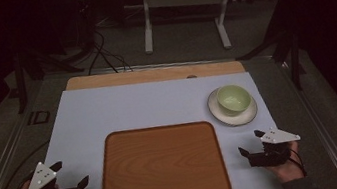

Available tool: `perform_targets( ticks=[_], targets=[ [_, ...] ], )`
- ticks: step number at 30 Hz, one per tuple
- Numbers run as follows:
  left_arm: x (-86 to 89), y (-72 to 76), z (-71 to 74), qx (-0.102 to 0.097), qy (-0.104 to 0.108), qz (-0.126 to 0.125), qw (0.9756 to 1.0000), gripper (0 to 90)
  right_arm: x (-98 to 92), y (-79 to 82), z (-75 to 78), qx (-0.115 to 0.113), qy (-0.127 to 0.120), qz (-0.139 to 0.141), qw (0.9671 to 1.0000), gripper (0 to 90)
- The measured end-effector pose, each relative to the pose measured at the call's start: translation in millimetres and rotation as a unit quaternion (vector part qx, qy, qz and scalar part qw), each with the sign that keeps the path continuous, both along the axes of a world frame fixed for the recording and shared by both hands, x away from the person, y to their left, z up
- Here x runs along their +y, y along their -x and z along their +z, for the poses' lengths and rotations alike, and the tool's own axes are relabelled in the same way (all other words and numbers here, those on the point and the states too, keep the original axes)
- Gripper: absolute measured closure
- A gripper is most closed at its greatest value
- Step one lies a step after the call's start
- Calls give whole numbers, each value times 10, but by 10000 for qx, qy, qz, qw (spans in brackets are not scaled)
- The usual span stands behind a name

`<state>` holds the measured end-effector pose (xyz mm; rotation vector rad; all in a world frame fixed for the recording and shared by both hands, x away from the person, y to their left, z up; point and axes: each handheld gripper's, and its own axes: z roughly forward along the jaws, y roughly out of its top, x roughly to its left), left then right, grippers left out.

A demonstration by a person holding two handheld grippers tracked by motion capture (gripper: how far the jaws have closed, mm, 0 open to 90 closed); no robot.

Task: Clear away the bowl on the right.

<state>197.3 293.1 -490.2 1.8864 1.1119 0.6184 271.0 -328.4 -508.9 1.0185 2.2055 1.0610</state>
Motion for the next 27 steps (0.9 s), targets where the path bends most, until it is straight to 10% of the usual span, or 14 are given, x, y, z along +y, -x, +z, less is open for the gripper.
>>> perform_targets(
  ticks=[27],
  targets=[
    [25,17,16,-239,31,-15,9997,3,23,-21,30,-78,-26,-13,10000,140]
  ],
)
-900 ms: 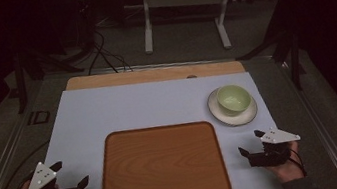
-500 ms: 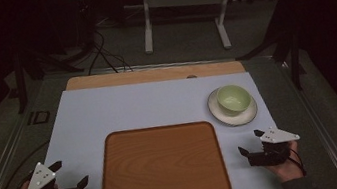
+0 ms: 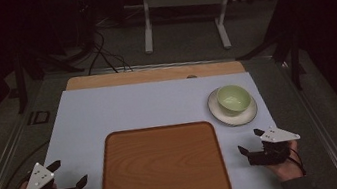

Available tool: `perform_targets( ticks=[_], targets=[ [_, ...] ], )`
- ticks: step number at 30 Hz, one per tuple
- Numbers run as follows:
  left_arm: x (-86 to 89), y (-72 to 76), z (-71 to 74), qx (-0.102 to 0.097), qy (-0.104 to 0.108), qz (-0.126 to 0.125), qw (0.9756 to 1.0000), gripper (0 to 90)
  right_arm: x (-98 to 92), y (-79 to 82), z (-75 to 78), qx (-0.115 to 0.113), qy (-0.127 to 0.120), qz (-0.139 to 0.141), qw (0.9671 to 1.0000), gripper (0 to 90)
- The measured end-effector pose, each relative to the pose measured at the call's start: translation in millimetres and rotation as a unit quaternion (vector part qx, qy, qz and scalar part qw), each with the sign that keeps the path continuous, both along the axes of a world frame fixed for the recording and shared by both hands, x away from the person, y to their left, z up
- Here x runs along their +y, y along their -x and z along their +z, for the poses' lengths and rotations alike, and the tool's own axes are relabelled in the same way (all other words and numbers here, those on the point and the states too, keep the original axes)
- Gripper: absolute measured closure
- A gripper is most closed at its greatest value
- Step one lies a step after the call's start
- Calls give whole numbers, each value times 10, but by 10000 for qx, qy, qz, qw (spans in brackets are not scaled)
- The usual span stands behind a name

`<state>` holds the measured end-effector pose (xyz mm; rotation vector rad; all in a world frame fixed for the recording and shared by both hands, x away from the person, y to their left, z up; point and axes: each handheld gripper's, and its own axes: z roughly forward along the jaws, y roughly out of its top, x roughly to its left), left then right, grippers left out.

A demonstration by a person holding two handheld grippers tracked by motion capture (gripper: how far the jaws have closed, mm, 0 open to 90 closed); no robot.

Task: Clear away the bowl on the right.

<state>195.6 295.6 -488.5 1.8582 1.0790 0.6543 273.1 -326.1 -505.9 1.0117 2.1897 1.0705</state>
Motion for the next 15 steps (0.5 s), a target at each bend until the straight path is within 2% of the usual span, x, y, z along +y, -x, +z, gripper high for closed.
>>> perform_targets(
  ticks=[15],
  targets=[
    [7,-3,-1,-46,26,37,10000,3,66,-62,118,-156,-15,126,9998,150]
  ],
)
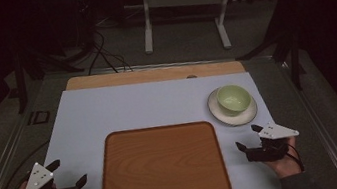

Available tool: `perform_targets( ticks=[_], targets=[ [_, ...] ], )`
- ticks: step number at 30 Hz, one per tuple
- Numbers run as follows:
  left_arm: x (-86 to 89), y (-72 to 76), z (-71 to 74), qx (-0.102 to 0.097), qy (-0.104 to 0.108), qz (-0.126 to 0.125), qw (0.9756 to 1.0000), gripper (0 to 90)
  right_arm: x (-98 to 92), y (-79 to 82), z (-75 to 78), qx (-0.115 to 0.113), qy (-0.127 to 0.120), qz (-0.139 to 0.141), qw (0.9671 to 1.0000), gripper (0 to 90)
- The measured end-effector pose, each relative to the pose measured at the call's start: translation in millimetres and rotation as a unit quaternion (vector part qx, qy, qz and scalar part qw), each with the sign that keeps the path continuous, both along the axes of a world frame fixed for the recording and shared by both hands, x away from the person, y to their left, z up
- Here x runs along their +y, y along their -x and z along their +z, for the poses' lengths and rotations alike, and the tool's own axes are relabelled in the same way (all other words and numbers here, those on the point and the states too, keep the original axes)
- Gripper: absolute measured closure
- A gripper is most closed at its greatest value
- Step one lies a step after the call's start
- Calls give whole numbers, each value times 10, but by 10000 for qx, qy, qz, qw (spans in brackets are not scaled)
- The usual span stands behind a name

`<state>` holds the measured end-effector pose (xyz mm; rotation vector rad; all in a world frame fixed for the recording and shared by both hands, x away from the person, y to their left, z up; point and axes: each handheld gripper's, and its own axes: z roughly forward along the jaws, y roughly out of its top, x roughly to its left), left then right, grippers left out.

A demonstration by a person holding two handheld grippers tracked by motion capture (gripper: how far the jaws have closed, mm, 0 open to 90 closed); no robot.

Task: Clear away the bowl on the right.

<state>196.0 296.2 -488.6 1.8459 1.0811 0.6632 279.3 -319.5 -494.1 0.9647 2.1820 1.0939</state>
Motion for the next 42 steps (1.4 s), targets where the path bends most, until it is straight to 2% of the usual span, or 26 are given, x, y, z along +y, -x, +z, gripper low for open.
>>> perform_targets(
  ticks=[14,21,42],
  targets=[
    [10,9,6,-62,22,49,10000,3,122,-176,92,-88,94,137,9998,180],
    [15,10,7,-71,25,64,10000,3,160,-301,123,-146,119,127,9997,235],
    [23,11,6,-89,62,85,9999,4,199,-604,190,-215,227,90,9995,239]
  ],
)
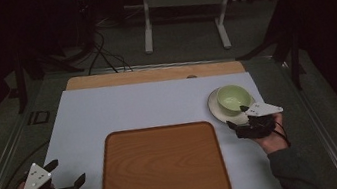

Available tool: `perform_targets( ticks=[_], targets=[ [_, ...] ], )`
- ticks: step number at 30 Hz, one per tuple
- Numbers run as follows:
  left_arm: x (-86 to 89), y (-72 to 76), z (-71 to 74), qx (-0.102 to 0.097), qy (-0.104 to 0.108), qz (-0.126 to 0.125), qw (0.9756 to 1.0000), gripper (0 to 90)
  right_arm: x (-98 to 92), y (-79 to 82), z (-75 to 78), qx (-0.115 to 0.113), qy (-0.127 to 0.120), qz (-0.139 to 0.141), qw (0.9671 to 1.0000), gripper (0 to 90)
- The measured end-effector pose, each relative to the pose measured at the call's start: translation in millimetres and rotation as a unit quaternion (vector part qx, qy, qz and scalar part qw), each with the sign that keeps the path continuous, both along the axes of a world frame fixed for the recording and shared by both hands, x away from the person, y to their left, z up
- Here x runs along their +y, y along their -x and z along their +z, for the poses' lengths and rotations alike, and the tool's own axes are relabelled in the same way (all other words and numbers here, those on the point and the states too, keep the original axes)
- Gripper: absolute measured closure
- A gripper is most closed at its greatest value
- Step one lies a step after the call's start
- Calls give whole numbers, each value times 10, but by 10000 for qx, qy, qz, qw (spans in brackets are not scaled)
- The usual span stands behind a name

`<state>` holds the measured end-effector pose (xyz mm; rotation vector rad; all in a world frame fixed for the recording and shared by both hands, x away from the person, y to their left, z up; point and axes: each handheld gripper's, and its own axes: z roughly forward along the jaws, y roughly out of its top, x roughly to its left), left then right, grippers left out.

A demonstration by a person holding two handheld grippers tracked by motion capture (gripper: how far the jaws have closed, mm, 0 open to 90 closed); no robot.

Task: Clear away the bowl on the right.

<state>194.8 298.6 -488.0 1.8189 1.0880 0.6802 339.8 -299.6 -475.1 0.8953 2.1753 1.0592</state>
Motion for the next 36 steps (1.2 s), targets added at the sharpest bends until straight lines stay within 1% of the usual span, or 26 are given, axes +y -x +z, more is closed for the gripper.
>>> perform_targets(
  ticks=[12,14,17,19,23,26,28,35,36],
  targets=[
    [7,-1,-2,5,16,8,10000,4,23,-153,4,-52,5,-19,10000,249],
    [7,-1,-2,3,20,7,10000,4,35,-189,13,-62,40,-1,10000,270],
    [8,-2,-2,1,20,7,10000,4,39,-201,13,-57,58,-5,10000,270],
    [11,0,-1,-11,21,9,10000,4,46,-242,14,-56,115,-8,9999,270],
    [15,2,0,-21,28,17,10000,4,55,-278,14,-48,103,-23,9999,270],
    [16,2,0,-28,36,21,10000,4,63,-299,4,-51,64,-60,9999,270],
    [16,1,-1,-20,41,21,10000,4,74,-330,-11,-52,-16,-95,9999,270],
    [21,1,-1,-27,44,9,10000,4,102,-382,-49,-9,26,-103,9999,272],
    [24,-1,-3,-13,46,2,10000,4,113,-413,-72,11,69,-105,9999,292]
  ],
)
